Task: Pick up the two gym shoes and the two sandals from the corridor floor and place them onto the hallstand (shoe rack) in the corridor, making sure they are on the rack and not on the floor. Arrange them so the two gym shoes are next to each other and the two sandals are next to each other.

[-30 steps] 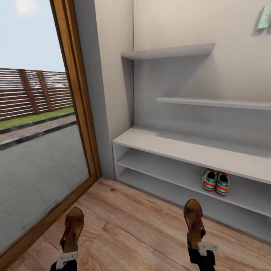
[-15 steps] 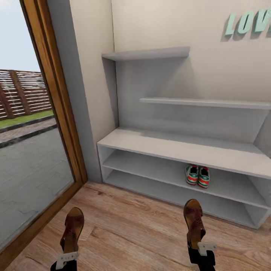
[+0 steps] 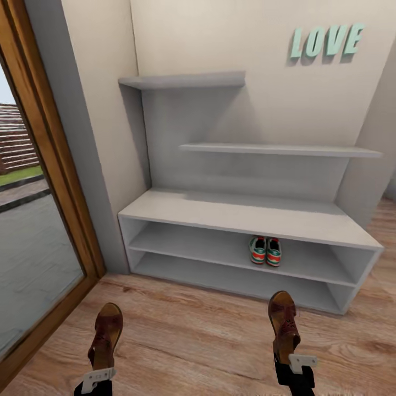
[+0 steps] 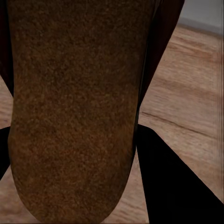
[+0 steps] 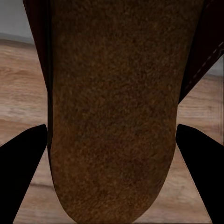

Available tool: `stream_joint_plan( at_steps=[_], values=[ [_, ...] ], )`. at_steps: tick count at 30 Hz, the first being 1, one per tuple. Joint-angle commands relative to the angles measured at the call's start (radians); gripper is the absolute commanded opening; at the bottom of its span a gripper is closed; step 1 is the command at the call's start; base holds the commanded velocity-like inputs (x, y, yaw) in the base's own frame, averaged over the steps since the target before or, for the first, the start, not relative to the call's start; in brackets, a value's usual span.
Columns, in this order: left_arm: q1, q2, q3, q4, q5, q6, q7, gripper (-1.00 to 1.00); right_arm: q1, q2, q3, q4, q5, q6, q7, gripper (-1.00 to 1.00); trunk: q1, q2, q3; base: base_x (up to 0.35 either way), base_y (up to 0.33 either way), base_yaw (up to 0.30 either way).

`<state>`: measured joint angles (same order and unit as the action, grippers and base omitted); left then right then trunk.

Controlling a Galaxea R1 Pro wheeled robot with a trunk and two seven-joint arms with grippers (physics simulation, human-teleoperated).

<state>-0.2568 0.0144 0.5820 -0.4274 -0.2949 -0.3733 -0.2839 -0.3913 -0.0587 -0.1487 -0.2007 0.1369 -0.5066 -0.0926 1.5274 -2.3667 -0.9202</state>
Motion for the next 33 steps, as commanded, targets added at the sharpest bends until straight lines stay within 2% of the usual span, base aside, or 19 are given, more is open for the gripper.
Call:
stream_joint_plan(
  at_steps=[1,17,23,33],
  values=[
    [-0.001,-0.001,0.009,0.0,-0.009,-0.004,-0.008,-1.0,-0.001,0.0,-0.005,0.001,0.011,-0.003,-0.005,-1.0,0.0,0.0,-0.001,0.0,0.0,-0.262],
    [-0.001,-0.001,0.009,-0.001,-0.009,-0.004,-0.008,-1.0,-0.001,0.0,-0.005,0.001,0.01,-0.003,-0.005,-1.0,0.0,0.0,0.005,0.0,0.002,-0.262],
    [-0.001,-0.001,0.009,-0.001,-0.008,-0.004,-0.008,-1.0,-0.001,0.0,-0.005,0.001,0.01,-0.003,-0.006,-1.0,0.0,0.0,0.006,0.0,0.178,-0.248],
    [-0.001,-0.001,0.009,-0.001,-0.008,-0.004,-0.008,-1.0,-0.001,0.0,-0.005,0.0,0.01,-0.004,-0.004,-1.0,0.0,0.0,0.006,0.0,0.102,-0.027]
  ],
)
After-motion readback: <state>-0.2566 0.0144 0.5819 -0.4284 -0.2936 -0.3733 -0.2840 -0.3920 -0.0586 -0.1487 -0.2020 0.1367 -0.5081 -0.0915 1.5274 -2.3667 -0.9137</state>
